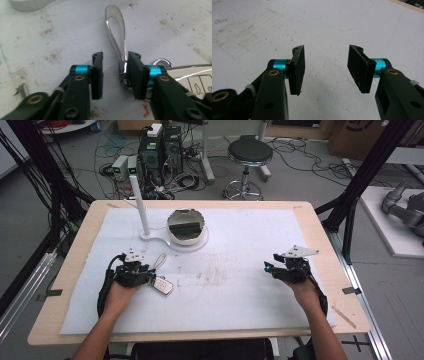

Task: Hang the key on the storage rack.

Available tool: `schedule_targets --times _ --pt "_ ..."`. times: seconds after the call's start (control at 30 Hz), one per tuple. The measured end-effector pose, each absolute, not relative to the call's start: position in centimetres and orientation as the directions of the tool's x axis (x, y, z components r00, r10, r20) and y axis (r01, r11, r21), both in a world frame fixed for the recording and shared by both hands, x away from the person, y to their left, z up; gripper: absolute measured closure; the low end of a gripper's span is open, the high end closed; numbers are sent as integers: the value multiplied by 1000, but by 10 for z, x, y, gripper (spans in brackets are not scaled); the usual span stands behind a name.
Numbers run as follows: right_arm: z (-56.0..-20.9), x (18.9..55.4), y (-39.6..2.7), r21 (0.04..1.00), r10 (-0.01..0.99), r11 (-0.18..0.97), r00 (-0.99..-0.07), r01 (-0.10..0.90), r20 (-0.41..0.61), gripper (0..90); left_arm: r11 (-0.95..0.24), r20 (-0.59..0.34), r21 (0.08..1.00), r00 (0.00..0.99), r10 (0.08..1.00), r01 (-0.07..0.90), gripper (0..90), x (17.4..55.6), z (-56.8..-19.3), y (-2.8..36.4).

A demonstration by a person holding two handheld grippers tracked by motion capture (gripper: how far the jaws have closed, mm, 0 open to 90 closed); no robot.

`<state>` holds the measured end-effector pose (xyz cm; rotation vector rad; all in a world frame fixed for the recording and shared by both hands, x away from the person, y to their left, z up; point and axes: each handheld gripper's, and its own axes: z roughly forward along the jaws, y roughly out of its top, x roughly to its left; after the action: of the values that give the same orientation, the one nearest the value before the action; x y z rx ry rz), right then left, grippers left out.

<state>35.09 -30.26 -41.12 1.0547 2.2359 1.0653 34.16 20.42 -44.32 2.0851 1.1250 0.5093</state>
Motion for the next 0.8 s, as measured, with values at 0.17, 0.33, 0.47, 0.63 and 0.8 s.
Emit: schedule_targets --times 0.17,0.33,0.47,0.63,0.8 --pt "-411 351 -302 798 789 411 -610 441 -69 493 -403 30 723 558 830 561 814 341 -441 199" --pt "-410 350 -303 801 790 407 -609 440 -67 493 -336 -35 749 540 841 571 815 341 -439 204" --pt "-409 350 -306 806 795 399 -603 436 -67 493 -216 -131 813 532 837 540 815 340 -426 214" --pt "-409 349 -308 809 801 389 -595 442 -60 494 -154 -151 865 540 828 478 815 332 -408 228" --pt "-408 349 -308 812 808 379 -586 443 -57 495 -103 -140 914 542 829 393 815 323 -387 241"
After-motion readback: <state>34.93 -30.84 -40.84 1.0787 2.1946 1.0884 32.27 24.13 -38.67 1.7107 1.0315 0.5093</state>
